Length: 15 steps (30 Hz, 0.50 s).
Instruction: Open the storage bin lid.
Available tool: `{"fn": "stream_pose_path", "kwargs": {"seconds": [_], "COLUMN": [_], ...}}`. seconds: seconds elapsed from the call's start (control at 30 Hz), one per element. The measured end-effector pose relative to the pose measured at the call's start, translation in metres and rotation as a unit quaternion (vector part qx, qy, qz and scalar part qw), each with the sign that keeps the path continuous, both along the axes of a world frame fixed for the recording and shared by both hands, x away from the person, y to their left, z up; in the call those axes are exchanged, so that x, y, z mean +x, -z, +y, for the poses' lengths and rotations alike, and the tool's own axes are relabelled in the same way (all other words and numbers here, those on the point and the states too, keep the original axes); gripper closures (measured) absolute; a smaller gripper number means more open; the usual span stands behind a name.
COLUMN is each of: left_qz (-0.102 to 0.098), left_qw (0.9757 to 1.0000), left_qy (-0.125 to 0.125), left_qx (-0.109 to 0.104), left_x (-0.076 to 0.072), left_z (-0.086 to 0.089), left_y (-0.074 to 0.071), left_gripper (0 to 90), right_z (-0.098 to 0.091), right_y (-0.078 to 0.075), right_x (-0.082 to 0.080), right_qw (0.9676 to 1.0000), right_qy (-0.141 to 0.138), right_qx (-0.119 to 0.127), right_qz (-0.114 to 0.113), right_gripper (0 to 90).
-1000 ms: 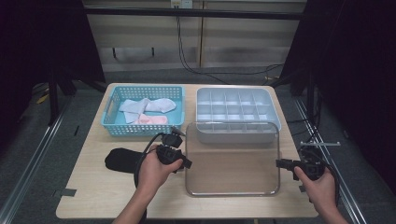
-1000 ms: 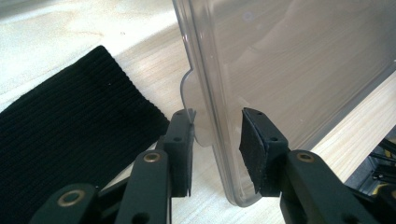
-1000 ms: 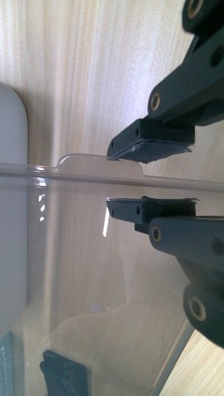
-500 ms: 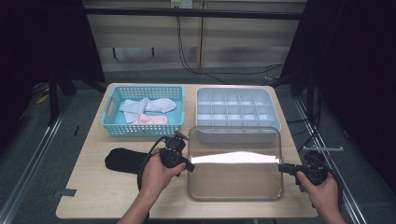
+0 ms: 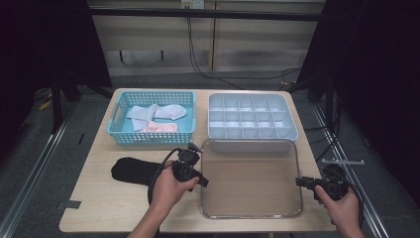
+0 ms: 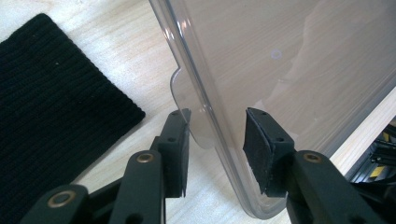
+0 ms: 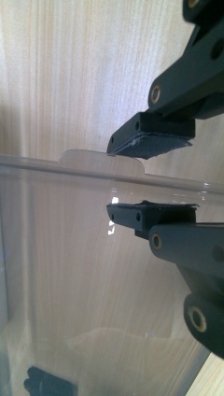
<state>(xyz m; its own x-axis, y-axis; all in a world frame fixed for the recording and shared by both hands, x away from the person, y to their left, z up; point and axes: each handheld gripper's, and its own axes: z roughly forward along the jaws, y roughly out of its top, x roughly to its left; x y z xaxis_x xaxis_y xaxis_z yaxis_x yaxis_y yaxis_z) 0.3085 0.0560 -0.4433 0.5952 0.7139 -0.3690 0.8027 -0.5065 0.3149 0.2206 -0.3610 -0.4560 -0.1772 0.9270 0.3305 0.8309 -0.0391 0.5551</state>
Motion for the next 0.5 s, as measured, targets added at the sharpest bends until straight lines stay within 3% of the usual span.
{"fn": "stream_pose_path", "kwargs": {"seconds": [0.13,0.27,0.43,0.5], "left_qz": [-0.005,-0.009,-0.042,-0.040], "left_qw": [1.0000,0.9999,0.9990,0.9990], "left_qy": [0.003,0.004,0.010,0.007], "left_qx": [-0.001,-0.011,-0.016,-0.019], "left_x": [-0.0009,-0.0007,0.0017,0.0028], "left_z": [-0.0008,-0.0025,-0.0002,0.0005], "left_y": [0.0011,0.0045,0.0000,-0.0005], "left_gripper": [59.8,52.2,45.3,45.4], "right_z": [0.0001,0.0010,0.0034,0.0068], "right_y": [0.0003,0.0005,-0.0036,-0.0039], "right_x": [-0.0014,-0.0014,0.0006,0.0024], "right_qw": [1.0000,0.9999,0.9995,0.9994], "right_qy": [0.000,0.004,0.007,0.001], "right_qx": [-0.002,-0.006,-0.010,-0.019], "right_qz": [-0.002,-0.009,-0.028,-0.028], "right_gripper": [65.7,62.2,59.0,58.9]}}
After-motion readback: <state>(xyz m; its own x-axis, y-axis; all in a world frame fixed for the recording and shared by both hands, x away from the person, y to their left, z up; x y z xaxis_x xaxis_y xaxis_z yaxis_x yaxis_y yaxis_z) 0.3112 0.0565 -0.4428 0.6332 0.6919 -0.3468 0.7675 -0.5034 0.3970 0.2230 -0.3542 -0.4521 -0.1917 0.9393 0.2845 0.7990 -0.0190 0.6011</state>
